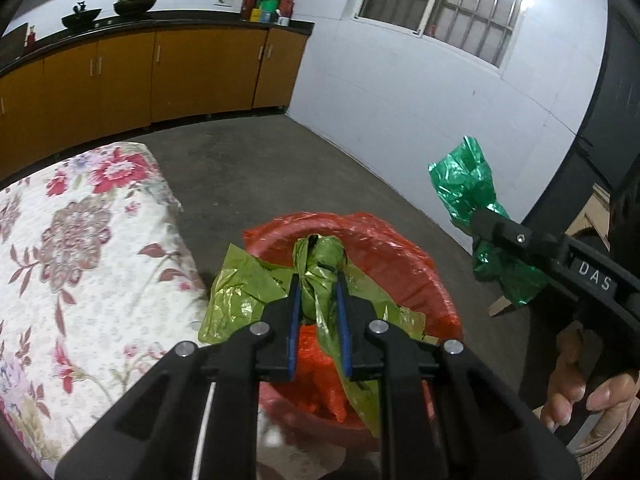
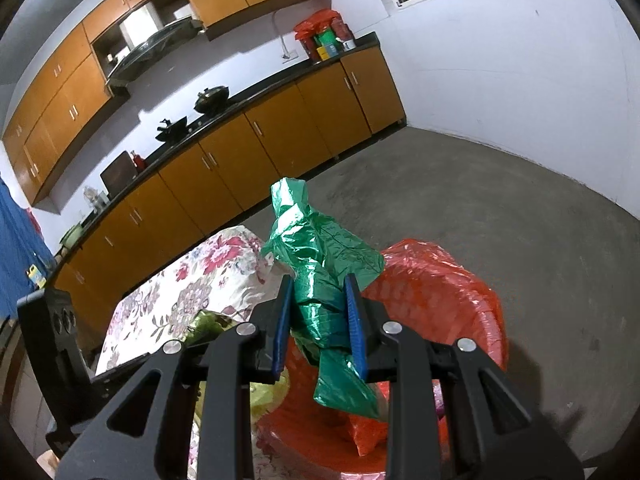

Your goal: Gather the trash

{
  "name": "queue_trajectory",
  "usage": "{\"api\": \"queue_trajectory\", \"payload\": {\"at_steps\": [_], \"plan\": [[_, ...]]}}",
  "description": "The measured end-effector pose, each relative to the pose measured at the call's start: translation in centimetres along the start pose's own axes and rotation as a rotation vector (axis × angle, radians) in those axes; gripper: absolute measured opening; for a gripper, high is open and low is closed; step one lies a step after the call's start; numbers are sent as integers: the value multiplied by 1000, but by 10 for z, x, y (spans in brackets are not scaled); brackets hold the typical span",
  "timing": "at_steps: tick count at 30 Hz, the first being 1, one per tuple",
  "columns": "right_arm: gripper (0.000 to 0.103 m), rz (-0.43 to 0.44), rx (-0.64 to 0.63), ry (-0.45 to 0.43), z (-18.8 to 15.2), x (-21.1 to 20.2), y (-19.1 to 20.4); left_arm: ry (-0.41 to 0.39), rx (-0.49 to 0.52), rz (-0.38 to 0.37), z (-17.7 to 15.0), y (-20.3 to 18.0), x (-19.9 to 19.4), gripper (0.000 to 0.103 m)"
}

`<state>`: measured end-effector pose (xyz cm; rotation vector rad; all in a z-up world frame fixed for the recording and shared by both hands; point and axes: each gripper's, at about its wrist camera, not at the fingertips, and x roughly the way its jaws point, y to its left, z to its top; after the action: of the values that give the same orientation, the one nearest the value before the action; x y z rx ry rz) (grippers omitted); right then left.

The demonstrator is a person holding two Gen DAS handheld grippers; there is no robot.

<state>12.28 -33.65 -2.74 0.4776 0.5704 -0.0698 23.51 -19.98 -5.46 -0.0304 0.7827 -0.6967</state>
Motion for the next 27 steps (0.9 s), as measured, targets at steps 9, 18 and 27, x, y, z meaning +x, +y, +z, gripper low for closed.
{"api": "queue_trajectory", "payload": {"at_steps": [9,18,27], "plan": [[34,26,67,14,1,6,-13,72,-14,-16,-8,-8,34,35],[51,4,73,15,-5,-1,-19,91,-28,36,-20,2,34,47],[98,-156,-99,-94,-26,-47,8,-126,16,227,-31,11,-51,89]]}}
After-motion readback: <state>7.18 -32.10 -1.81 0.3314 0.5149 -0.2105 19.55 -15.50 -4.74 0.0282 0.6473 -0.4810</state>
